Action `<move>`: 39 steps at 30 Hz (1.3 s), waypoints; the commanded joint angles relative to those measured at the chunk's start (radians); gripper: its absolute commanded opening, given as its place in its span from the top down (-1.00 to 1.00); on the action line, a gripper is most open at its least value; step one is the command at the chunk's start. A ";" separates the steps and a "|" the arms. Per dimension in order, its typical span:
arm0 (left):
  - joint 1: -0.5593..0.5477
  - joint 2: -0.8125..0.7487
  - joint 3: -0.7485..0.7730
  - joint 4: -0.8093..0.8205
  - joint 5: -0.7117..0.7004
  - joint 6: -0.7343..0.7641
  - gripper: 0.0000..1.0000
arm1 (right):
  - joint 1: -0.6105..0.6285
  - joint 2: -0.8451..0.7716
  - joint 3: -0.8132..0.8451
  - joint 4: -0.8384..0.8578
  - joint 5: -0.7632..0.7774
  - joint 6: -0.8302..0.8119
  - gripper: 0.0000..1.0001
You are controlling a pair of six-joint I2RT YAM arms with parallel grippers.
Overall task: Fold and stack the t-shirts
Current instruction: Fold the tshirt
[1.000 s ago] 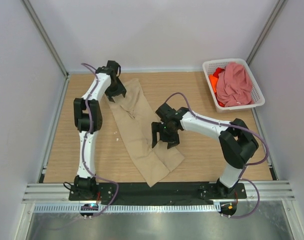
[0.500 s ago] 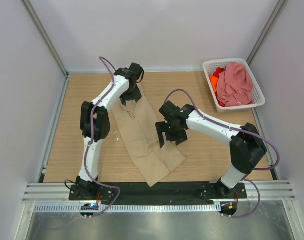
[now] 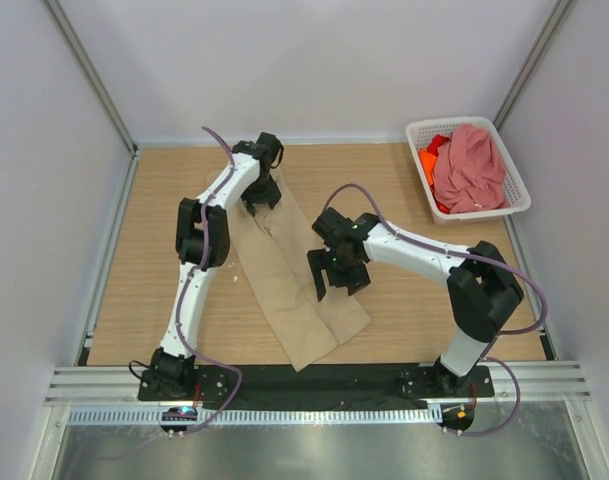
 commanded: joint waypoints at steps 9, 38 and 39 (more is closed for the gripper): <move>0.098 0.079 0.060 0.076 0.112 0.083 -0.17 | 0.143 0.212 0.078 0.078 -0.011 0.152 -0.40; 0.029 -0.992 -0.921 0.148 0.194 0.118 -0.38 | -0.159 -0.209 -0.138 -0.029 -0.084 -0.150 -0.65; 0.031 -1.003 -0.941 0.160 0.179 0.119 -0.38 | -0.159 -0.206 -0.129 -0.035 -0.082 -0.148 -0.65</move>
